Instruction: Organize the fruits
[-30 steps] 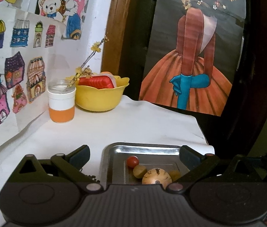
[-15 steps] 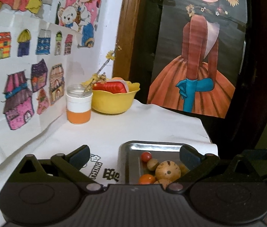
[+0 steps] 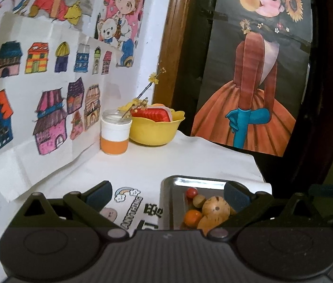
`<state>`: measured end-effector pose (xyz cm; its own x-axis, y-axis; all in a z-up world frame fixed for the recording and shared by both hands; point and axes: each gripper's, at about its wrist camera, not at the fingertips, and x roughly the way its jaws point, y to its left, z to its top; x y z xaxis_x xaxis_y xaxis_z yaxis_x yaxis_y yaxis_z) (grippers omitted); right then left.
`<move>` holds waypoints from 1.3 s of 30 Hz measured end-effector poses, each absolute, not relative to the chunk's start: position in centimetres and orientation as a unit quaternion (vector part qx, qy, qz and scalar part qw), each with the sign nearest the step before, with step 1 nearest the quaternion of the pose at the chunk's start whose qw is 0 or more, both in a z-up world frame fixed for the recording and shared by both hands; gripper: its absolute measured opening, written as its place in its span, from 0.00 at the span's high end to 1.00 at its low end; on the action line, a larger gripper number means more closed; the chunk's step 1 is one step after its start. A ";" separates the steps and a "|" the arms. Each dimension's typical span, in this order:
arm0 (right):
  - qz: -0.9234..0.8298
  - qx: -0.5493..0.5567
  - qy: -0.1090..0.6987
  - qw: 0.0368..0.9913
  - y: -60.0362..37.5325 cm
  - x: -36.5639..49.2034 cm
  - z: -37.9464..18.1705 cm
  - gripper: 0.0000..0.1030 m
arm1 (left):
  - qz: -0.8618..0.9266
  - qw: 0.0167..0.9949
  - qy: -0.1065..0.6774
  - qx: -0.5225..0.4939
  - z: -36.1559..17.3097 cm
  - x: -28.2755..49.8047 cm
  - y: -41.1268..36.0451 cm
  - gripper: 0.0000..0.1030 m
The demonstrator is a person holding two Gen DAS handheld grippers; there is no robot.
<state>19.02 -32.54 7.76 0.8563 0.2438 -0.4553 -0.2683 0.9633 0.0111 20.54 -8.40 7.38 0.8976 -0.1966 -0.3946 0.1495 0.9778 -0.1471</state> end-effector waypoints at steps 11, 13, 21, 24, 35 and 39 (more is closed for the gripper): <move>0.138 -0.028 0.213 0.967 -30.7 17.0 7.8 0.01 | -0.055 0.976 0.197 -0.071 6.4 18.4 -5.6 0.00; 0.140 -0.022 0.210 0.967 -30.5 16.4 7.8 0.01 | -0.048 0.977 0.194 -0.074 6.3 18.1 -5.2 0.00; 0.134 -0.021 0.199 0.970 -29.9 14.1 7.1 0.01 | -0.068 0.979 0.182 -0.068 6.0 16.1 -4.4 0.00; 0.126 -0.015 0.196 0.972 -30.0 13.3 7.0 0.01 | -0.069 0.980 0.175 -0.060 6.1 15.5 -4.4 0.00; 0.095 -0.001 0.179 0.979 -29.7 10.6 6.7 0.01 | -0.068 0.980 0.175 -0.069 5.7 13.7 -3.6 0.00; 0.082 0.001 0.170 0.982 -28.9 9.3 6.2 0.01 | -0.070 0.979 0.179 -0.075 5.3 13.0 -3.2 0.00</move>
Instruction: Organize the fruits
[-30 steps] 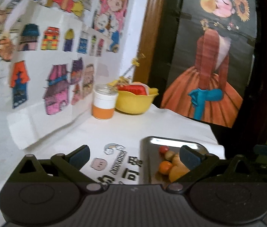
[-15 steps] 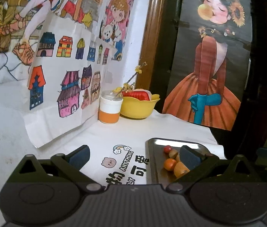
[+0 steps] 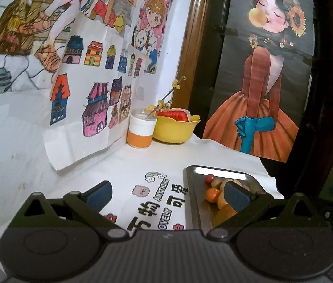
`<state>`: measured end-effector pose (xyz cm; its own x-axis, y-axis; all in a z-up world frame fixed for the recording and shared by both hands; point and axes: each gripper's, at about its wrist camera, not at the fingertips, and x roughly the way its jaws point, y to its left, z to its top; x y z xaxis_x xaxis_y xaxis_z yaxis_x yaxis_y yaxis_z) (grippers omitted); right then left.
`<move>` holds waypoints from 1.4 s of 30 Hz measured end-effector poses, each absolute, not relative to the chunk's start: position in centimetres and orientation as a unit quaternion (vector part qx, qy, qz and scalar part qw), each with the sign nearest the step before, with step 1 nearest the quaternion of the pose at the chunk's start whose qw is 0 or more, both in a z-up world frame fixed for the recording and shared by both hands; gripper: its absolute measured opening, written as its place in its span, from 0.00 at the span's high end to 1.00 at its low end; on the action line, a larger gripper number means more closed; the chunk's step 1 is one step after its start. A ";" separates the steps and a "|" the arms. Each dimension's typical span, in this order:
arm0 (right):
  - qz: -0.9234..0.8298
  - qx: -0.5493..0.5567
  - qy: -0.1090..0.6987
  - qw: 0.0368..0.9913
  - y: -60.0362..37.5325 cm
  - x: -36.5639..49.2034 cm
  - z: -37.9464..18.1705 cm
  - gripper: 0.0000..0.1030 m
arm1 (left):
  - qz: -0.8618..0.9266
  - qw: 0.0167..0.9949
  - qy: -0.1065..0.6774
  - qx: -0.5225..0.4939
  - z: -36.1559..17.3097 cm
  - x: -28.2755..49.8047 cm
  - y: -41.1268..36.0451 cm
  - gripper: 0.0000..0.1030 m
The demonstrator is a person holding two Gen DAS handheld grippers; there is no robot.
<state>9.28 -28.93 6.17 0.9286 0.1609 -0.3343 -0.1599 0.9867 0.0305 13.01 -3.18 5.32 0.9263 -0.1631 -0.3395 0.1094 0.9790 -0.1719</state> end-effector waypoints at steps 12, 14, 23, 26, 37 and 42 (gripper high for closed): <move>0.073 -0.029 0.137 0.988 -26.9 6.6 5.5 0.01 | -0.063 0.981 0.175 -0.054 4.3 10.7 -2.3 0.00; 0.070 -0.034 0.132 0.988 -26.7 6.2 5.5 0.01 | -0.057 0.982 0.173 -0.058 4.2 10.4 -2.0 0.00; 0.049 -0.010 0.120 0.991 -26.3 5.2 4.4 0.01 | -0.012 0.984 0.165 -0.072 3.3 8.7 -0.3 0.00; 0.037 0.005 0.119 0.992 -26.4 4.9 3.9 0.01 | -0.002 0.982 0.169 -0.084 2.8 8.3 0.2 0.00; 0.019 0.007 0.122 0.992 -26.2 3.4 2.4 0.01 | -0.011 0.978 0.186 -0.096 0.8 6.7 0.2 0.00; 0.011 0.003 0.119 0.993 -25.9 1.9 1.3 0.01 | -0.026 0.980 0.173 -0.099 -0.5 5.3 0.0 0.00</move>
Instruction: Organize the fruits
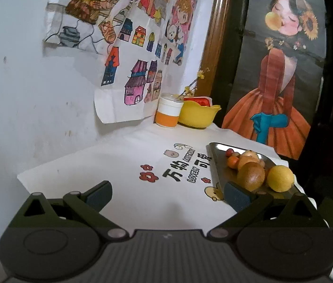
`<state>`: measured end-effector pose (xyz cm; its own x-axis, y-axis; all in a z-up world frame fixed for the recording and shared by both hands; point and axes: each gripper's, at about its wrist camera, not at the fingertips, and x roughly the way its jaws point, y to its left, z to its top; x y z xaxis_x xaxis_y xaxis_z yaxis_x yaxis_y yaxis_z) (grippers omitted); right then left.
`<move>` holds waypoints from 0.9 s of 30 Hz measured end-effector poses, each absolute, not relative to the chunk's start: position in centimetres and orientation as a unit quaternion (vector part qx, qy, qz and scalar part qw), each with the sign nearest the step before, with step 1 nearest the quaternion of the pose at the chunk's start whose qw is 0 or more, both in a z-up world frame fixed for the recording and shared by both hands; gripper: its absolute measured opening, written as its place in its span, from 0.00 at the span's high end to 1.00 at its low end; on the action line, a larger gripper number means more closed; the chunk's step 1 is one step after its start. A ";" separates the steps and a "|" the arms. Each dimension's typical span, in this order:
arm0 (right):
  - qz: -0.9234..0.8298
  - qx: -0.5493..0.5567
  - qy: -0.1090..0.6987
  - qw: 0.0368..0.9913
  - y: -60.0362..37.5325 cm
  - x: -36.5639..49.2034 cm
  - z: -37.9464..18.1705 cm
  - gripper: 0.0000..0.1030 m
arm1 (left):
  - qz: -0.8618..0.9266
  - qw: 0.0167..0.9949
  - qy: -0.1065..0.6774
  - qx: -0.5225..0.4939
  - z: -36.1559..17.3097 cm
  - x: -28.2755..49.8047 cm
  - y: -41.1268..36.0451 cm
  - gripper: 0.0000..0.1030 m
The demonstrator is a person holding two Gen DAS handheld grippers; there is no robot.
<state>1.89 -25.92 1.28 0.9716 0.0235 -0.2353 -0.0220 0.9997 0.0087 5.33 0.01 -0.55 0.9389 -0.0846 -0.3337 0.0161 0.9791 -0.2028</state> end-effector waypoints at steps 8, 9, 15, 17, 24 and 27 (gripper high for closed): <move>0.016 0.003 0.112 0.994 -25.4 0.3 0.1 0.01 | -0.020 0.976 0.178 -0.120 -1.7 4.2 0.8 0.00; 0.013 0.004 0.111 0.994 -25.5 0.2 0.1 0.00 | -0.018 0.977 0.177 -0.117 -1.7 4.1 0.8 0.00; -0.005 0.024 0.100 0.995 -26.0 -0.7 -0.3 0.01 | -0.001 0.982 0.163 -0.099 -2.1 3.3 0.7 0.00; -0.014 0.027 0.100 0.995 -26.2 -0.9 -0.5 0.01 | 0.002 0.983 0.157 -0.091 -2.3 2.9 0.5 0.00; -0.017 0.022 0.116 0.993 -25.9 -1.5 -1.8 0.00 | -0.007 0.984 0.161 -0.077 -3.0 2.5 0.1 0.00; -0.015 0.015 0.122 0.992 -25.7 -1.5 -2.1 0.00 | -0.011 0.984 0.163 -0.075 -3.1 2.4 0.1 0.00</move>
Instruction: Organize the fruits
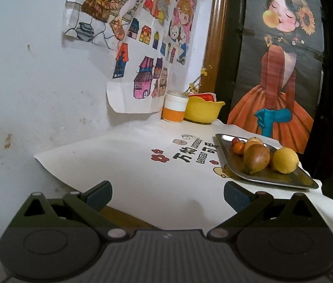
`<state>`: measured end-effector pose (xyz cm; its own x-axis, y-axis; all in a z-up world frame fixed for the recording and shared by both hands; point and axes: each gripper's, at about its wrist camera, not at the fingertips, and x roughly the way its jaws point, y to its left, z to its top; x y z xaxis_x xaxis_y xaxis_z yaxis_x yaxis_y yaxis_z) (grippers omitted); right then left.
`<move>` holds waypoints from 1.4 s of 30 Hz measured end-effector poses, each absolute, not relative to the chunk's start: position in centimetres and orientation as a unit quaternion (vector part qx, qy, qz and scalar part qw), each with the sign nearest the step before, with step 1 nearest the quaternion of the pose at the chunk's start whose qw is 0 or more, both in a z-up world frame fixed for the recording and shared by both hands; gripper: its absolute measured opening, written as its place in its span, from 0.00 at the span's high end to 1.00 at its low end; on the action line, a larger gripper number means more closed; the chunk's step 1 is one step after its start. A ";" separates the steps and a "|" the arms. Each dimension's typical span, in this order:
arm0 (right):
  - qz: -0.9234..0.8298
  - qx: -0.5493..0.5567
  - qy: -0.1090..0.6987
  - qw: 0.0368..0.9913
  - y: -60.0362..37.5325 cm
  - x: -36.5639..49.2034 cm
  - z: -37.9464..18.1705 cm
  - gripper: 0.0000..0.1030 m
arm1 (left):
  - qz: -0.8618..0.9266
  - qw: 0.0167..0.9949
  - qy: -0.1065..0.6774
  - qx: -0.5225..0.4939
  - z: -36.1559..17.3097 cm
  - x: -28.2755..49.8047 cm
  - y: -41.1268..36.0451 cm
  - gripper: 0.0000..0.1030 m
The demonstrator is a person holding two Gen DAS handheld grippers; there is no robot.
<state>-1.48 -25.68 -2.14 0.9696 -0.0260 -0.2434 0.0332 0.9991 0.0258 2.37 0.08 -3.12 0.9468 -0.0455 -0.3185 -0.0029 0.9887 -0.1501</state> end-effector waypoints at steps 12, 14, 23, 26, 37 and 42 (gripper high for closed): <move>-0.005 0.005 0.129 0.992 -25.1 -1.3 -2.3 0.00 | -0.010 0.984 0.161 -0.070 -3.2 2.3 0.1 0.00; -0.004 0.005 0.129 0.992 -25.1 -1.3 -2.3 0.01 | -0.010 0.984 0.161 -0.071 -3.3 2.3 0.1 0.00; -0.004 0.006 0.132 0.991 -25.1 -1.3 -2.5 0.00 | -0.009 0.985 0.160 -0.069 -3.4 2.2 0.1 0.00; -0.004 0.006 0.132 0.991 -25.0 -1.3 -2.5 0.00 | -0.009 0.985 0.160 -0.070 -3.4 2.2 0.2 0.00; -0.004 0.006 0.133 0.991 -25.0 -1.3 -2.5 0.00 | -0.010 0.984 0.164 -0.073 -3.4 2.3 0.2 0.00; -0.004 0.006 0.133 0.991 -24.9 -1.3 -2.5 0.00 | -0.010 0.983 0.165 -0.073 -3.4 2.3 0.2 0.00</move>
